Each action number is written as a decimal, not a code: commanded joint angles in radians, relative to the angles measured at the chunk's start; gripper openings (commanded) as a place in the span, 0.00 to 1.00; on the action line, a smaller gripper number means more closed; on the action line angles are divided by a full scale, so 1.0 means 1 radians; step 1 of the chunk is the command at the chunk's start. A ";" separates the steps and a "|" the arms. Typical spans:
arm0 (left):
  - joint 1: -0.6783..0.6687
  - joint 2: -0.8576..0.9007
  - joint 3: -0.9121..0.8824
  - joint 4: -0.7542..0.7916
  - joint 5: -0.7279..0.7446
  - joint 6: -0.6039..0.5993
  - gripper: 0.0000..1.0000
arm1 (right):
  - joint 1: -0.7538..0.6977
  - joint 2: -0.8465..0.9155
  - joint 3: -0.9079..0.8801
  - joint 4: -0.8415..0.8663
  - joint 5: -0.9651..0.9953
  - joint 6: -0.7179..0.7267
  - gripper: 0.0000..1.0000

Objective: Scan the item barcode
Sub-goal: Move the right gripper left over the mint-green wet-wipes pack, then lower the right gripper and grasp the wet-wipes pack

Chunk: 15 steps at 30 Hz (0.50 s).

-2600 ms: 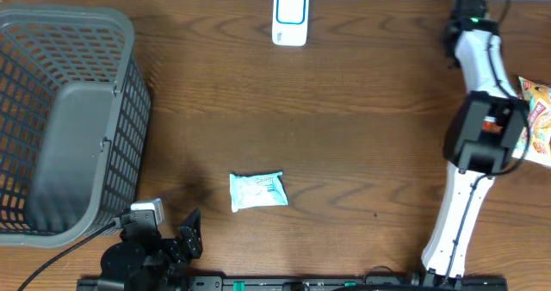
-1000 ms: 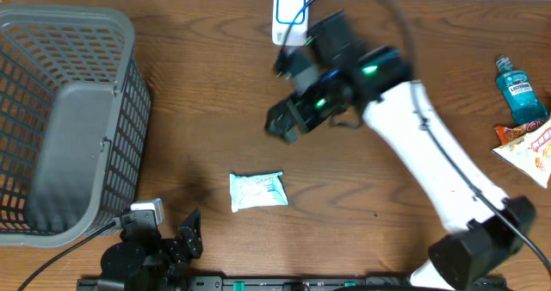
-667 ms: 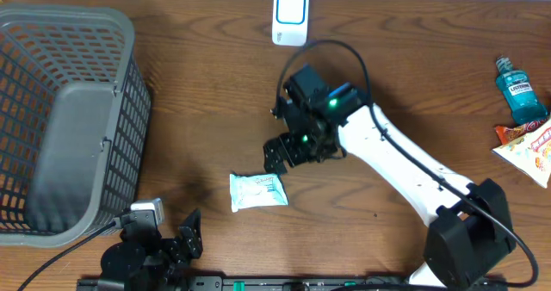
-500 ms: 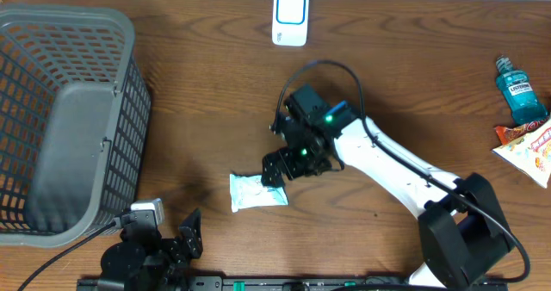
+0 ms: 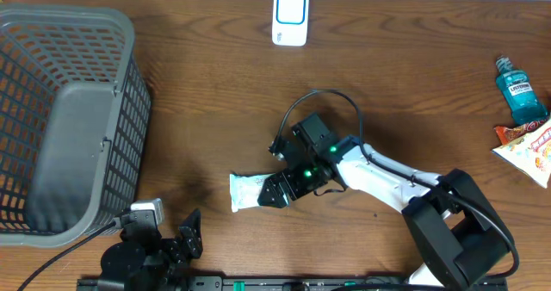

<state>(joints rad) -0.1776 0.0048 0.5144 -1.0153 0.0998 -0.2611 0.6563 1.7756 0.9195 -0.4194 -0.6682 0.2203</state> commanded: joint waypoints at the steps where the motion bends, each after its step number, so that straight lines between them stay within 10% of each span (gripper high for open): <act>1: 0.004 -0.001 0.000 -0.001 0.005 0.010 0.86 | 0.017 0.003 -0.044 0.013 0.151 0.058 0.92; 5: 0.004 -0.001 0.000 -0.001 0.005 0.010 0.86 | 0.036 0.003 -0.048 0.040 0.170 0.075 0.58; 12: 0.004 -0.001 0.000 -0.001 0.005 0.010 0.86 | 0.082 0.024 -0.048 0.132 0.229 0.174 0.67; 15: 0.004 -0.001 0.000 -0.001 0.005 0.010 0.86 | 0.097 0.041 -0.048 0.151 0.233 0.195 0.46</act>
<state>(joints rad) -0.1776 0.0048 0.5144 -1.0153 0.0998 -0.2611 0.7380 1.7744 0.8871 -0.2707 -0.4881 0.3595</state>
